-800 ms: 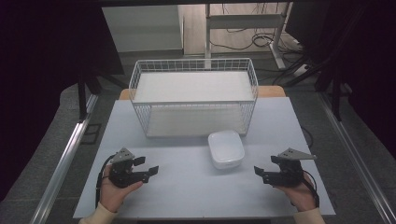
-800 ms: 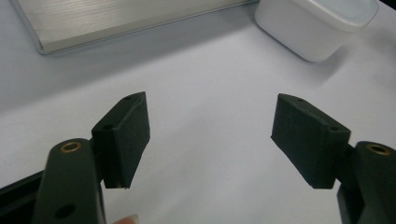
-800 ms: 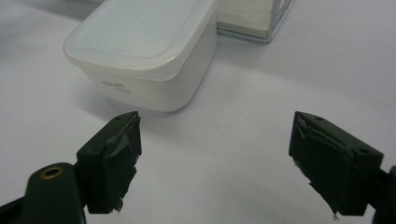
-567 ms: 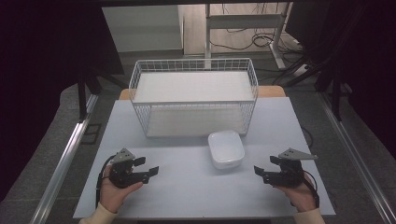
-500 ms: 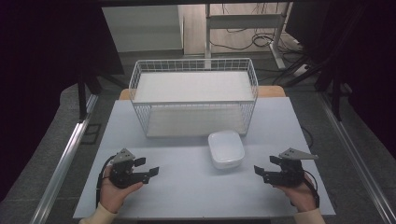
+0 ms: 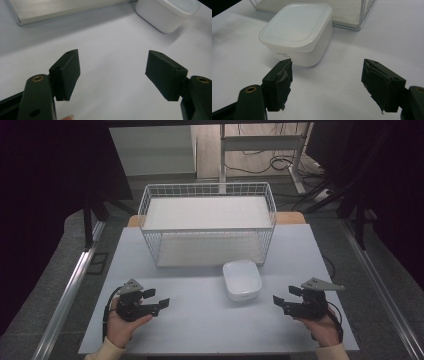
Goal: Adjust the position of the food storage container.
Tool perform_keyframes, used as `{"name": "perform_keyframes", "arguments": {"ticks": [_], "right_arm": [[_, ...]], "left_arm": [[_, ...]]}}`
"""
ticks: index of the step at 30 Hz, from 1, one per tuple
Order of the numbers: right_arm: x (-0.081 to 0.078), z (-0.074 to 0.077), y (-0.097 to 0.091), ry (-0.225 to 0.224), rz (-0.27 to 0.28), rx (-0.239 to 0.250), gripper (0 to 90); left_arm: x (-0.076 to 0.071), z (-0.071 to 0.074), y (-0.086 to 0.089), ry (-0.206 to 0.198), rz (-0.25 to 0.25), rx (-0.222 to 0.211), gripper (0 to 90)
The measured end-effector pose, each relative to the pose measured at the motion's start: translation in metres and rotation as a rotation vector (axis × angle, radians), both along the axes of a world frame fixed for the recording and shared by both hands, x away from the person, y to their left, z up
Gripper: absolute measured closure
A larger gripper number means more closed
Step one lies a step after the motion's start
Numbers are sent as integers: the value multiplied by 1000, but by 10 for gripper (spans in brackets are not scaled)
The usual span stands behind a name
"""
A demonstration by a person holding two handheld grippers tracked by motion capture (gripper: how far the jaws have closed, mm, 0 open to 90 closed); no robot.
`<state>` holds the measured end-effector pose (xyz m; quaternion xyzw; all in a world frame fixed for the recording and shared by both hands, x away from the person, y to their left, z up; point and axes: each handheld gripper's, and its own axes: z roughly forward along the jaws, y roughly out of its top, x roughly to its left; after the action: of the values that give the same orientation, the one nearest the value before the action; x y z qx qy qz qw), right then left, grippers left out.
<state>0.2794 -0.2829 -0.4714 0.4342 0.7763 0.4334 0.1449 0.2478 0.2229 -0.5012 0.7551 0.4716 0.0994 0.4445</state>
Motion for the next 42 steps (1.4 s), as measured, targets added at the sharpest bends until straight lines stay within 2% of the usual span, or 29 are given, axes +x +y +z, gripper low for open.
{"name": "perform_keyframes", "arguments": {"ticks": [18,27,30,35,42], "right_arm": [[2,7,9,7,37,-7,286],[28,31,26,7,64,-12,353],[41,35,31,22,72,-1,369],[60,37,42,46,80,-15,389],[73,41,55,53,104,-29,409]], "left_arm": [[-1,0,1,3,1,-1,274],[-1,0,3,1,6,-1,274],[-1,0,3,2,5,-1,274],[-1,-1,3,5,6,2,274],[-1,-1,3,7,5,1,274]]}}
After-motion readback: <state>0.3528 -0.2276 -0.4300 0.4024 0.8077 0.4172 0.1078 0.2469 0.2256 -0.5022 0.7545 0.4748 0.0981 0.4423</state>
